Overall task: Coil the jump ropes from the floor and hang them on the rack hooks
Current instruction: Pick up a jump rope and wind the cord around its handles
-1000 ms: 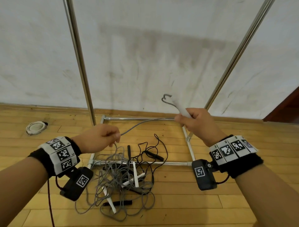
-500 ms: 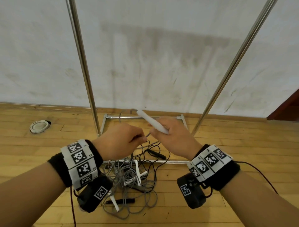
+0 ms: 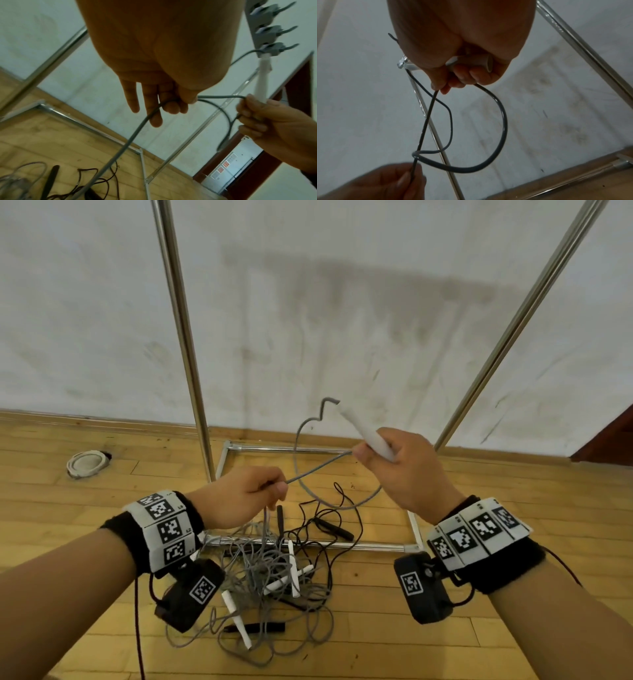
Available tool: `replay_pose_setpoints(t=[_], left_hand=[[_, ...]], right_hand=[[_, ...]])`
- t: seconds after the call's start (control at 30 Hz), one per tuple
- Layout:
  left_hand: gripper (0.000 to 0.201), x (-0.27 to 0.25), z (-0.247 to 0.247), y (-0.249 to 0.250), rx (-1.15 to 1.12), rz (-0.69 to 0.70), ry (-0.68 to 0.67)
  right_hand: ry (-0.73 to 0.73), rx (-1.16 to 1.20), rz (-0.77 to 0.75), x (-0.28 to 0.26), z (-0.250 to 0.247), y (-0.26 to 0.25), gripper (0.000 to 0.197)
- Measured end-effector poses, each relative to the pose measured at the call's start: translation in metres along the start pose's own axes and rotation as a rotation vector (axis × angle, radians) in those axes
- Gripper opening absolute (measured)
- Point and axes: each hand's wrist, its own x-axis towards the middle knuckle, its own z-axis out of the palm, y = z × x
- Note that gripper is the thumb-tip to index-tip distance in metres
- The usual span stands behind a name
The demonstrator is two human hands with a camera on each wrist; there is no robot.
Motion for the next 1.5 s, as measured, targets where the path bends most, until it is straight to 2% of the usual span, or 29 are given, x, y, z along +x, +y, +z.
replay_pose_setpoints(t=[0.1, 0.23, 0.3, 0.37, 0.43, 0.5, 0.63, 0.77, 0.87, 0.97, 1.1, 1.23, 1.4, 1.5], left_hand=[[0.024, 0.002, 0.0, -0.013, -0.017, -0.04, -0.065], [0.028, -0.001, -0.001, -0.029, -0.001, -0.119, -0.143], [0.028, -0.002, -0.001, -0.032, -0.023, -0.137, -0.144], [0.027, -0.001, -0.003, -0.034, -0.028, -0.14, -0.081], [0.026, 0.002, -0.005, -0.033, 0.008, -0.141, 0.042], [0.022, 0.004, -0.008, -0.029, 0.022, -0.141, 0.118], [0.019, 0.004, -0.008, -0.009, 0.095, -0.069, 0.093], [0.021, 0.001, 0.004, 0.018, 0.15, 0.057, 0.094], [0.025, 0.002, 0.011, 0.035, 0.205, 0.125, 0.148], [0.024, 0.002, 0.01, 0.044, 0.054, 0.113, 0.228], [0.023, 0.0, 0.008, 0.047, -0.11, 0.144, 0.176], [0.022, 0.003, 0.008, 0.036, -0.158, 0.119, 0.17], [0.025, 0.005, 0.009, 0.016, 0.025, 0.037, -0.114], [0.025, 0.004, 0.01, 0.005, 0.046, -0.019, -0.205]], right_hand=[[0.047, 0.009, 0.018, 0.002, -0.012, 0.007, 0.03], [0.188, 0.058, 0.087, 0.007, -0.03, 0.021, 0.025], [0.204, 0.074, 0.096, 0.006, -0.036, 0.027, 0.025], [0.206, 0.088, 0.101, 0.003, -0.04, 0.036, 0.021], [0.151, 0.069, 0.122, 0.0, -0.042, 0.045, 0.015], [0.026, -0.015, 0.159, -0.005, -0.039, 0.052, 0.014], [-0.121, -0.147, 0.188, -0.011, -0.023, 0.053, 0.009], [-0.143, -0.025, 0.168, -0.011, 0.003, 0.035, 0.009], [-0.174, 0.096, 0.128, -0.014, 0.022, 0.016, 0.018], [-0.226, 0.137, 0.1, -0.016, 0.037, 0.002, 0.018], [-0.184, 0.152, -0.003, -0.014, 0.04, -0.009, 0.013], [-0.224, 0.108, 0.044, -0.012, 0.037, -0.007, 0.017], [-0.092, 0.069, 0.003, -0.003, 0.02, -0.005, 0.026], [0.047, 0.094, -0.025, 0.003, 0.008, -0.002, 0.027]])
